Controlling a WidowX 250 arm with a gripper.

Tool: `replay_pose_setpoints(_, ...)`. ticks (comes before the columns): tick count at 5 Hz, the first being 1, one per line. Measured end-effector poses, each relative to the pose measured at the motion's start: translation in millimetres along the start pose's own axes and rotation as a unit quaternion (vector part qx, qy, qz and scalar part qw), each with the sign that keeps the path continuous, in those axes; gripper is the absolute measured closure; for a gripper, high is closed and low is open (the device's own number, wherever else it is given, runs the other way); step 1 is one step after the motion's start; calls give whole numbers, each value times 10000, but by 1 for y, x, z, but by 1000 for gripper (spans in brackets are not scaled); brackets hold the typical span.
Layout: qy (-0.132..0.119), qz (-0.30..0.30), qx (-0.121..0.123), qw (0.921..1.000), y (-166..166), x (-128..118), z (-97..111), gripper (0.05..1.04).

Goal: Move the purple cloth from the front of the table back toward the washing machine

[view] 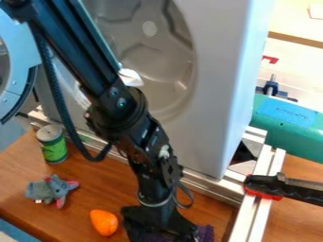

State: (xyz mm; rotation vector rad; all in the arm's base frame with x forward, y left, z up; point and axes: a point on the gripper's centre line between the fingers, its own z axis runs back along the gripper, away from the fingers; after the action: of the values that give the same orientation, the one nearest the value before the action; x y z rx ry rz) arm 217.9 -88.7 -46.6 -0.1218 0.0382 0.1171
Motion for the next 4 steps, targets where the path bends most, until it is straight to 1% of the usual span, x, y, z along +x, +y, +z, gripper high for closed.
replay_pose_setpoints(1,281,51,-89,9996,-3,-8,-12,80)
replay_pose_setpoints(2,511,117,-22,9986,-2,-11,-22,80)
replay_pose_setpoints(3,549,111,-2,9984,-3,-7,-25,80)
replay_pose_setpoints(4,635,30,70,9980,-3,-4,-28,81)
